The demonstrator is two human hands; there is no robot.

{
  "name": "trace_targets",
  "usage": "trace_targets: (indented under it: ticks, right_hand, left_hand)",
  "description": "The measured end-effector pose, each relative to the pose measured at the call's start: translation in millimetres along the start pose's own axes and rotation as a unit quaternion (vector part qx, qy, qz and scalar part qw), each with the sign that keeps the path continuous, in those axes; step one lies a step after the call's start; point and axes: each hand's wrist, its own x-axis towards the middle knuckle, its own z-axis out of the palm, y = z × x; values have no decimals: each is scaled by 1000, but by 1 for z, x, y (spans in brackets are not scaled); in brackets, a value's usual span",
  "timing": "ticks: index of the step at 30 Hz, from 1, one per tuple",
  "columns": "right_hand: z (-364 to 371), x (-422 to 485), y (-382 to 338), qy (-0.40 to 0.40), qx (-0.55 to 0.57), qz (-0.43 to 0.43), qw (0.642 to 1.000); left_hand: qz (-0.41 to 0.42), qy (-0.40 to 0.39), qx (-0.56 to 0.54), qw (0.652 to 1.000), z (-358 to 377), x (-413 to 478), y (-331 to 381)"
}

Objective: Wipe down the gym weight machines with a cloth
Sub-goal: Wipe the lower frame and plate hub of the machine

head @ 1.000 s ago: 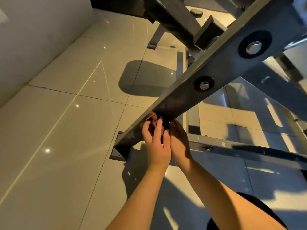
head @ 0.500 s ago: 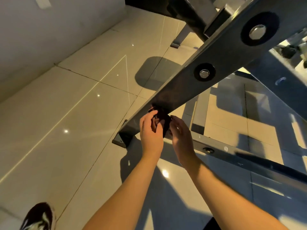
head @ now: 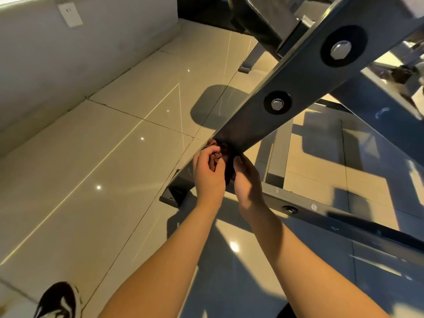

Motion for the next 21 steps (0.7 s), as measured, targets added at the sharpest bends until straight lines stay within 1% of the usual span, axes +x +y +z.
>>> trace_targets:
  ticks: [2, 4, 6, 8, 10, 13, 14, 16, 18, 21]
  right_hand:
    - [-2, -3, 2, 0, 14, -12, 1000]
    - [-3, 0, 7, 6, 14, -9, 1000]
    - [-1, 5, 13, 20, -14, -1, 1000]
    - [0, 7, 16, 25, -58, 0, 998]
    - [-2, 8, 22, 36, -71, 8, 997]
    - [-7, 8, 31, 79, -76, 10, 994]
    - [-7, 7, 30, 83, -70, 10, 994]
    - [-8, 8, 32, 75, -68, 16, 995]
    - [-8, 9, 32, 64, -108, 28, 992]
    - [-2, 8, 42, 29, -130, 57, 989]
  left_hand:
    - [-1, 2, -12, 1000, 1, 2, -4]
    - [-40, 18, -44, 998, -4, 6, -17]
    - [-98, 52, -61, 992, -13, 12, -36]
    - [-123, 66, -53, 989, -19, 14, -46]
    - [-110, 47, -49, 992, -15, 13, -43]
    - [-56, -12, -30, 998, 1, 2, -25]
    - [-43, -25, -29, 998, 6, -1, -20]
    - [-42, -28, -30, 998, 11, 1, -22]
    - [-78, -15, -38, 996, 5, 5, -35]
    - [-156, 22, -46, 986, -12, 14, -57]
